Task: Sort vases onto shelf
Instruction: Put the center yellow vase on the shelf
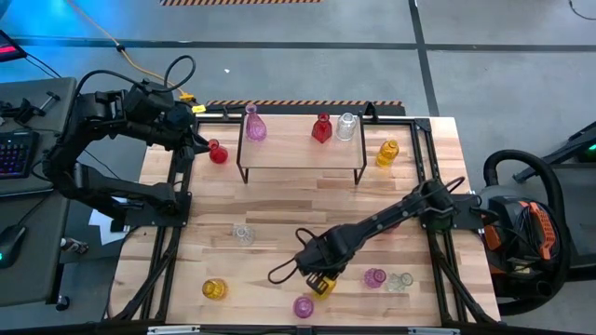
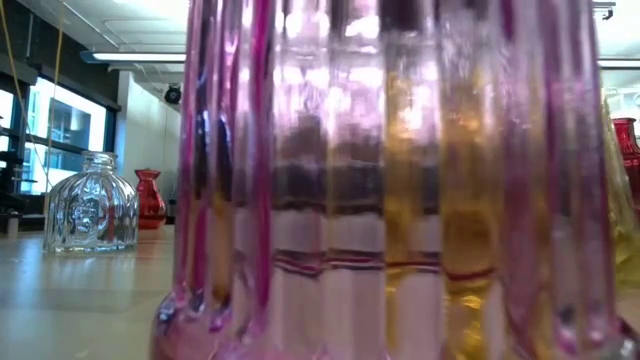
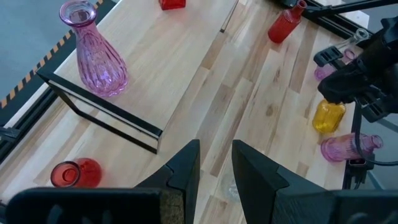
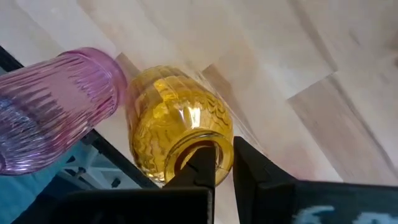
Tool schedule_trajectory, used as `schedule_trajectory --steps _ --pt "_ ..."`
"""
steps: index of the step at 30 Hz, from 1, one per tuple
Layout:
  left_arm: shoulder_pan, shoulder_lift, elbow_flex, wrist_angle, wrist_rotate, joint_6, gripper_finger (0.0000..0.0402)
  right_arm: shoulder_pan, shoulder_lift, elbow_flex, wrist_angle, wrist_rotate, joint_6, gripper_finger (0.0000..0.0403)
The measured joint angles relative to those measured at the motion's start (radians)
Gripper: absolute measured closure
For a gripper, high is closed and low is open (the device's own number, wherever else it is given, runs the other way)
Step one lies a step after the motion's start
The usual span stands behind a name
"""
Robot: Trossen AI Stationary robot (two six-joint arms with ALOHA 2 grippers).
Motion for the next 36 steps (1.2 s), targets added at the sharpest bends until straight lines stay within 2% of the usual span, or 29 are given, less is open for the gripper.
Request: schedule_trajectory --steps 12,16,25,36 --pt "0.000 0.000 0.000 0.000 -0.003 0.000 0.0316 -0.031 -0.072 -0.001 -0.052 0.041 -0.007 0.0402" --pt "0.000 0.000 0.000 0.000 -0.003 0.000 0.0316 -0.049 -0.085 0.035 -0.082 0.069 -0.042 0.0402" --pt "0.000 0.000 0.000 0.001 -0.014 0.000 0.0316 -0.131 -0.089 0.255 -0.210 0.196 -0.186 0.0402" --pt "0.000 0.000 0.000 0.001 -0.017 -0.002 0.0316 -0.286 -0.091 0.529 -0.319 0.340 -0.473 0.0402"
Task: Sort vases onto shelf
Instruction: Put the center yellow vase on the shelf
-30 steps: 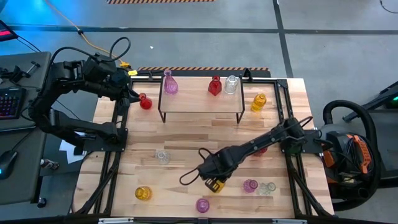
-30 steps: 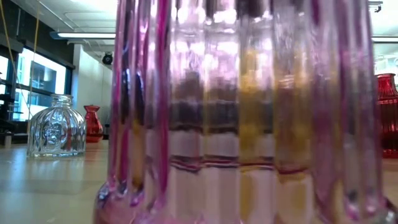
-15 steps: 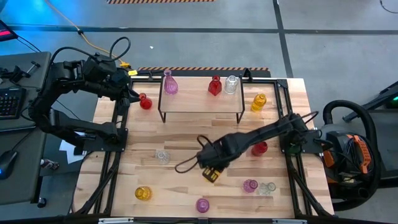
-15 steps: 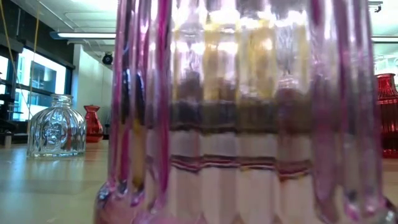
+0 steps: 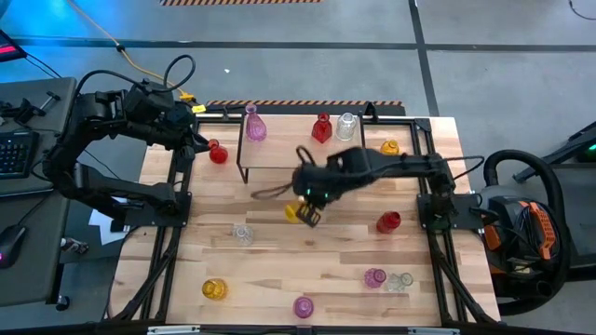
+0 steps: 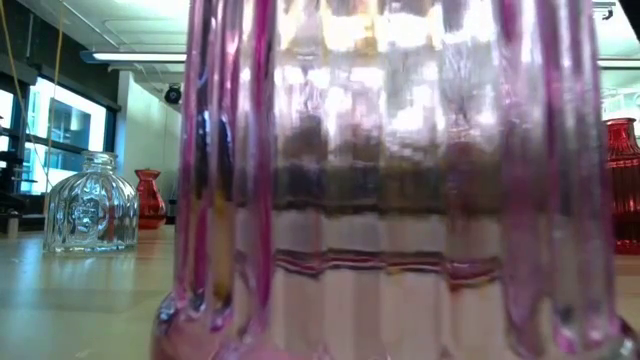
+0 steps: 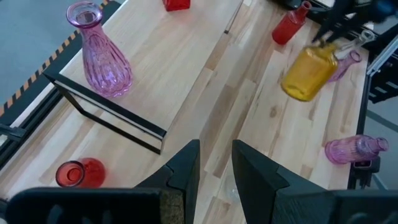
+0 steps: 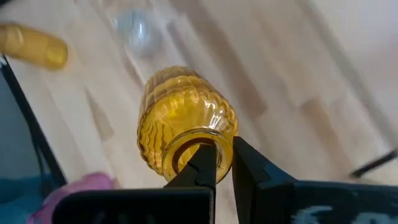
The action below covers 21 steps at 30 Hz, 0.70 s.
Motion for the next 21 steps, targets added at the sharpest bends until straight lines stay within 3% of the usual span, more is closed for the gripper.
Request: schedule_trajectory --steps 21 --pt "0.000 0.000 0.000 0.000 -0.008 -0.096 0.0316 -0.359 -0.015 0.043 0.205 -0.006 -0.642 0.0402"
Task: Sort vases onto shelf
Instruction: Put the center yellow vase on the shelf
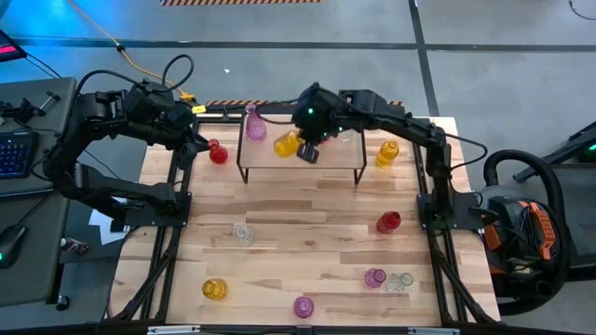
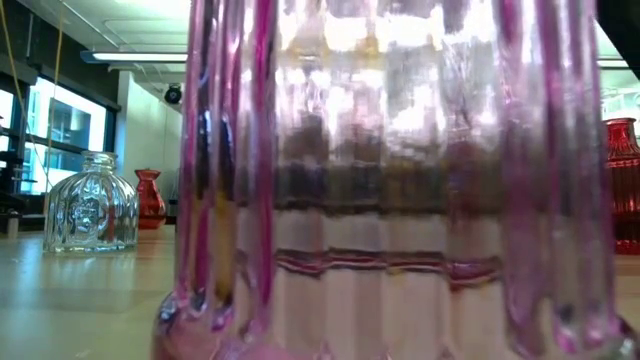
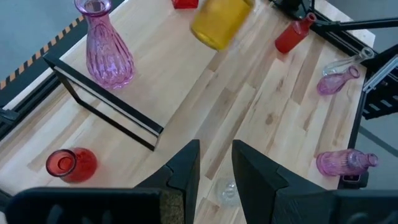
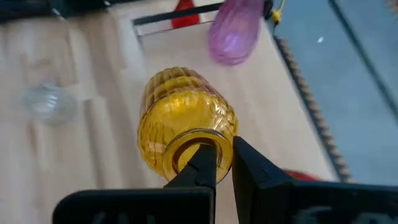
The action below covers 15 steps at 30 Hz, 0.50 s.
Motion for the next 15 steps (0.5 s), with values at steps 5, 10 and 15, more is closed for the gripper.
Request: schedule_trajectory --steps 5,10,15 --pt "0.000 0.012 0.000 0.000 0.000 0.000 0.0316 -0.045 0.000 0.000 0.050 0.005 -0.164 0.0402" --pt "0.000 0.030 0.000 0.000 0.000 0.000 0.0316 -0.081 0.004 0.000 0.065 0.001 -0.326 0.0402" --pt "0.000 0.057 0.000 0.000 0.000 0.000 0.0316 -0.106 0.025 -0.001 0.075 0.003 -0.459 0.0402"
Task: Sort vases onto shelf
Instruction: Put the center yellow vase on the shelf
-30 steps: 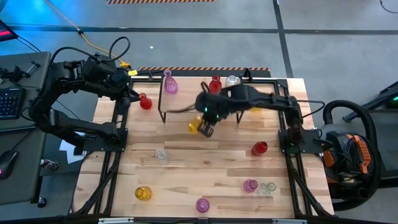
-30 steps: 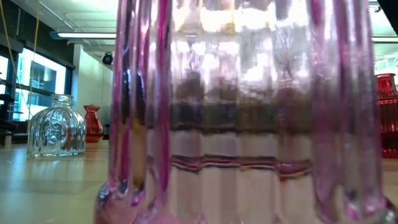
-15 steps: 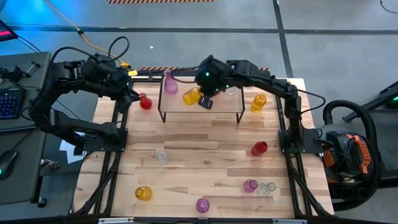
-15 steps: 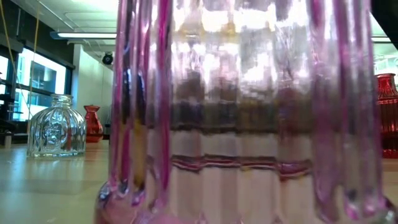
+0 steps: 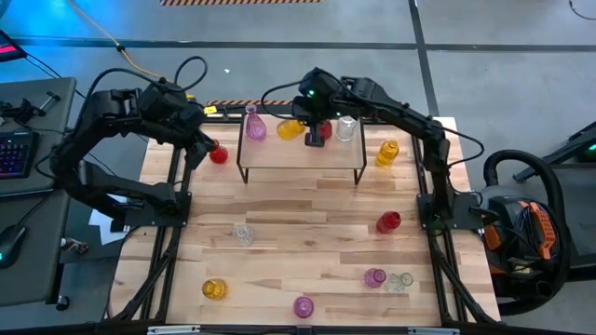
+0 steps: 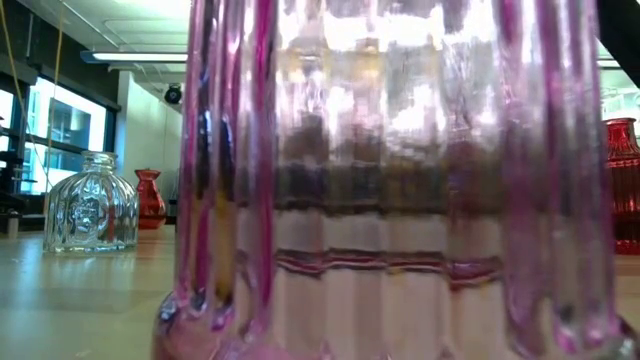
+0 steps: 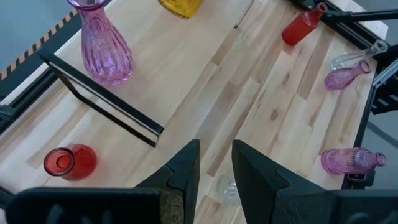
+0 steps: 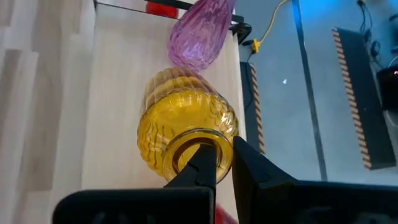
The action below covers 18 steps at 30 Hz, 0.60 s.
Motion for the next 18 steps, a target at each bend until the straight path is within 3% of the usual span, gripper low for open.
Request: schedule_trajectory --steps 18 --pt "0.000 0.053 0.000 -0.001 -0.001 -0.025 0.0316 -0.024 0.048 -0.002 0.004 -0.009 -0.279 0.0402"
